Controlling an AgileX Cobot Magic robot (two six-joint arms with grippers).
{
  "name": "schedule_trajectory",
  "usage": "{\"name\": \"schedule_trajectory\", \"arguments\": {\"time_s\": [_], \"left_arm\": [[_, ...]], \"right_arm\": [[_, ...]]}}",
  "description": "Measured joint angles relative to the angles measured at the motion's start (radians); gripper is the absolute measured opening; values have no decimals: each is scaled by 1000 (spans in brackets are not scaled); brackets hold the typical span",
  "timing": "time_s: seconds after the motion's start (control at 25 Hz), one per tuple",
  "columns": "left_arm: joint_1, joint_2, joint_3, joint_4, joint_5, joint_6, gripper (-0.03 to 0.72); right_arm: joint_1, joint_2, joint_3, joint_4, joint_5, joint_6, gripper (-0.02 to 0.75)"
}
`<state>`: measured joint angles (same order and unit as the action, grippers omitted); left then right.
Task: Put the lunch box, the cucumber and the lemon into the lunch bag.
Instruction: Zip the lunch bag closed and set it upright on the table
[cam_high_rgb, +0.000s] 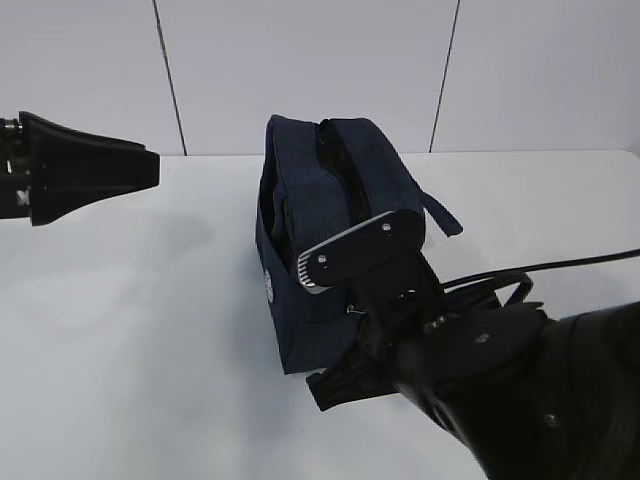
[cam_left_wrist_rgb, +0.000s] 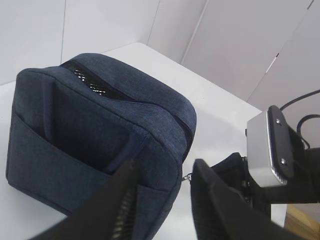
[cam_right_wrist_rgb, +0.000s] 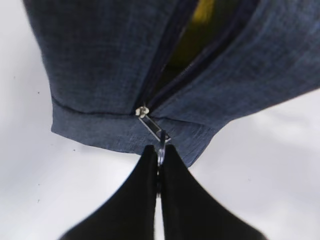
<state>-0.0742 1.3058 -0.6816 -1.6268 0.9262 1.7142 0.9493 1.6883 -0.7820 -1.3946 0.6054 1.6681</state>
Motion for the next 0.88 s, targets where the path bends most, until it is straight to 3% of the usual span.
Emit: {"name": "schedule_trajectory", "arguments": {"time_s": [0.36, 0.64, 0.88], "left_arm": [[0, 0, 0, -2, 0, 0, 266], [0, 0, 0, -2, 2, 0, 266], [0, 0, 0, -2, 5, 0, 266]], "right_arm": [[0, -8, -147, 346, 18, -572, 8], [0, -8, -260, 628, 135, -1039, 8], [0, -8, -343, 756, 235, -1350, 8]]}}
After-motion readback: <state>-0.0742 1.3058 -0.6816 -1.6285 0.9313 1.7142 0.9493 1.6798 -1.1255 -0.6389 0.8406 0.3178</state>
